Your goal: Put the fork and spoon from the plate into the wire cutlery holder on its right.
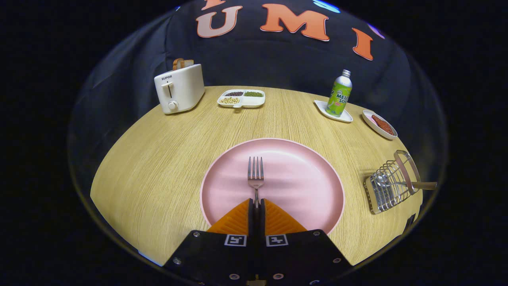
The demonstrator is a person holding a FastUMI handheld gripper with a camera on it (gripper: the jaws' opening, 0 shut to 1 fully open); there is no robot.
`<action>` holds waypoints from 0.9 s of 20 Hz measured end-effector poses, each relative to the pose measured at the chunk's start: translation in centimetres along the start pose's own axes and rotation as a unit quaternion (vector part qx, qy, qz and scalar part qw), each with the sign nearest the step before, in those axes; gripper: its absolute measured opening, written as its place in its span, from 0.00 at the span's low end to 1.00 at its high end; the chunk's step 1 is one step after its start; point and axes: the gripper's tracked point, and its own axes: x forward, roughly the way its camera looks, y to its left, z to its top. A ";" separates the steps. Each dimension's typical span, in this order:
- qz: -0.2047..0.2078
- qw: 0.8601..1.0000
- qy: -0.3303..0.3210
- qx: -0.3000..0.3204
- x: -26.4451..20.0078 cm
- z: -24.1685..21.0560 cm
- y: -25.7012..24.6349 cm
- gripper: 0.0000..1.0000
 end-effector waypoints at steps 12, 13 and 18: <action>-0.012 1.000 0.019 -0.019 -5.4 5.1 -8.9 0.03; -0.015 0.999 0.022 -0.024 -5.9 5.5 -9.9 0.03; -0.026 0.998 0.046 -0.029 -8.1 6.3 -14.8 0.03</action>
